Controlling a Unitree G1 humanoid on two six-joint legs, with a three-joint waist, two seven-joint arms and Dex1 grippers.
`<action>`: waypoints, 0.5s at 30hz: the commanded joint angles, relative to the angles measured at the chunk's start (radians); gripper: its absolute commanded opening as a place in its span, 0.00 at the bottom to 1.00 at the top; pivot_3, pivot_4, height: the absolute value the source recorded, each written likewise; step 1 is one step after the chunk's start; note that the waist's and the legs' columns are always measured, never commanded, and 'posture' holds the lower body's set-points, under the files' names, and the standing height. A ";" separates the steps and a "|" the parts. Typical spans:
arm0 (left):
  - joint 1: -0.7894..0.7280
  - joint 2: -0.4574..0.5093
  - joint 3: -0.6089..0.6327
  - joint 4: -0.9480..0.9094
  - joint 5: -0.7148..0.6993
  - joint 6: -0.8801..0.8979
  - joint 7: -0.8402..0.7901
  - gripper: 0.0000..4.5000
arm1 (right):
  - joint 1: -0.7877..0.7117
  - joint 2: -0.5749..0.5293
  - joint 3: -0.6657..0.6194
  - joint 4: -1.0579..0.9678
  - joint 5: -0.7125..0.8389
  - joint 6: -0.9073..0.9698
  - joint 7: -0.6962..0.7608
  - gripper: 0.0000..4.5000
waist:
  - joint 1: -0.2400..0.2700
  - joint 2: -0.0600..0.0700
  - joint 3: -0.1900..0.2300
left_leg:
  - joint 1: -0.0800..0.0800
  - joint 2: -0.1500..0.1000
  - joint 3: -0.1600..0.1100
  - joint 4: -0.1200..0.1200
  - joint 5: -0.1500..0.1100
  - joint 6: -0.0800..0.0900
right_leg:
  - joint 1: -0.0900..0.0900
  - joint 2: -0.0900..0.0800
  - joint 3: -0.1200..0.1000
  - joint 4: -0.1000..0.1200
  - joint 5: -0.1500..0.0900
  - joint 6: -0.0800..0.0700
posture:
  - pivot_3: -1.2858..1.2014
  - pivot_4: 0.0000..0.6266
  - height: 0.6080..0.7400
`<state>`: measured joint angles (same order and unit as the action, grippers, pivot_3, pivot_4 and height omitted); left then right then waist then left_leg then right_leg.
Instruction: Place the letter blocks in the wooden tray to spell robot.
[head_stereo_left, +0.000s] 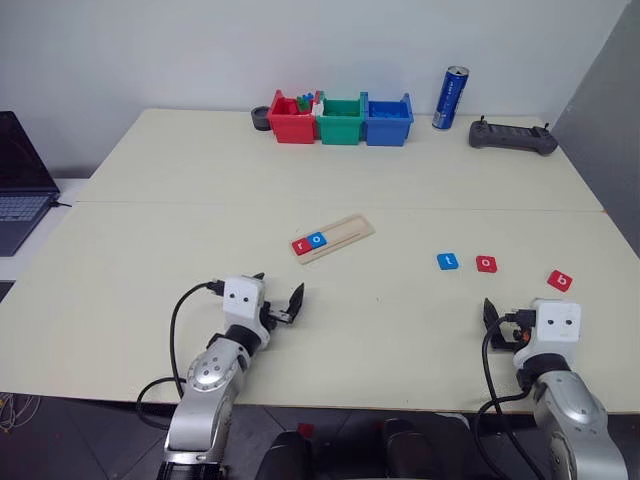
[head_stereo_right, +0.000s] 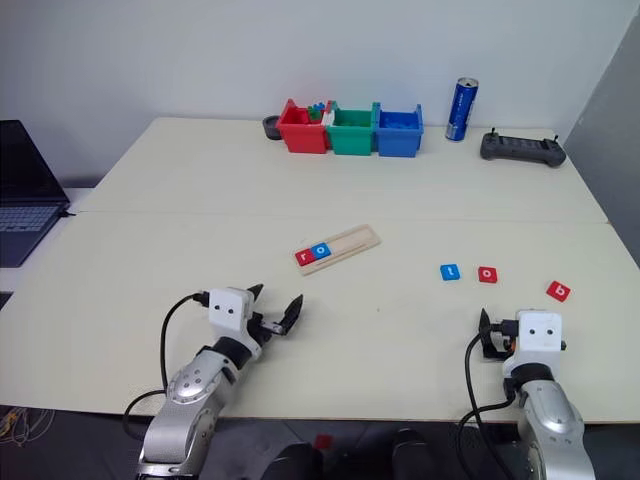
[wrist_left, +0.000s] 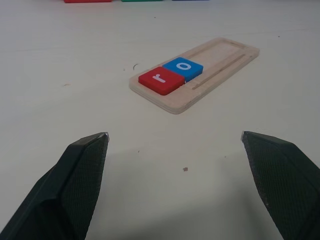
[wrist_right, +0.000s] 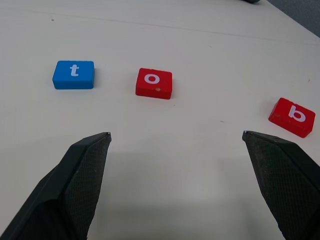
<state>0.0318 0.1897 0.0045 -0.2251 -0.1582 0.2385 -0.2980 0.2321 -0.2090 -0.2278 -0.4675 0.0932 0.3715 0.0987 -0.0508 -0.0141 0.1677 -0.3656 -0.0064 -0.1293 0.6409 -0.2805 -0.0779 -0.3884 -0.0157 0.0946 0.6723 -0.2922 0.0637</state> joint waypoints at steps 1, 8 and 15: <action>-0.004 0.007 -0.007 -0.031 -0.003 -0.010 -0.011 1.00 | -0.013 -0.007 -0.019 -0.018 -0.006 -0.008 -0.011 1.00 | 0.000 0.000 0.000 | 0.000 0.000 0.000 0.000 0.000 0.000 | 0.000 0.000 0.000 0.000 0.000 0.000 | 0.52 0.24 1.00; -0.004 0.009 0.012 -0.024 -0.008 -0.027 -0.015 1.00 | -0.005 -0.006 -0.016 -0.028 -0.007 -0.010 -0.009 1.00 | 0.001 0.000 0.000 | 0.000 0.000 0.000 0.000 0.000 0.000 | 0.000 0.000 0.000 0.000 0.000 0.000 | 0.52 0.24 1.00; -0.033 0.015 0.027 0.022 0.025 -0.055 0.014 1.00 | -0.022 -0.023 -0.007 -0.023 -0.014 -0.015 0.003 1.00 | 0.001 0.000 0.000 | 0.000 0.000 0.000 0.000 0.000 0.000 | 0.000 0.000 0.000 0.000 0.000 0.000 | 0.52 0.24 1.00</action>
<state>0.0131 0.1975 0.0153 -0.1973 -0.1367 0.2096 -0.2933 0.2214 -0.2187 -0.2292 -0.4650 0.0897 0.3715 0.1001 -0.0499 -0.0143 0.1679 -0.3658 -0.0066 -0.1293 0.6409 -0.2805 -0.0779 -0.3883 -0.0158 0.0945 0.6722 -0.2923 0.0636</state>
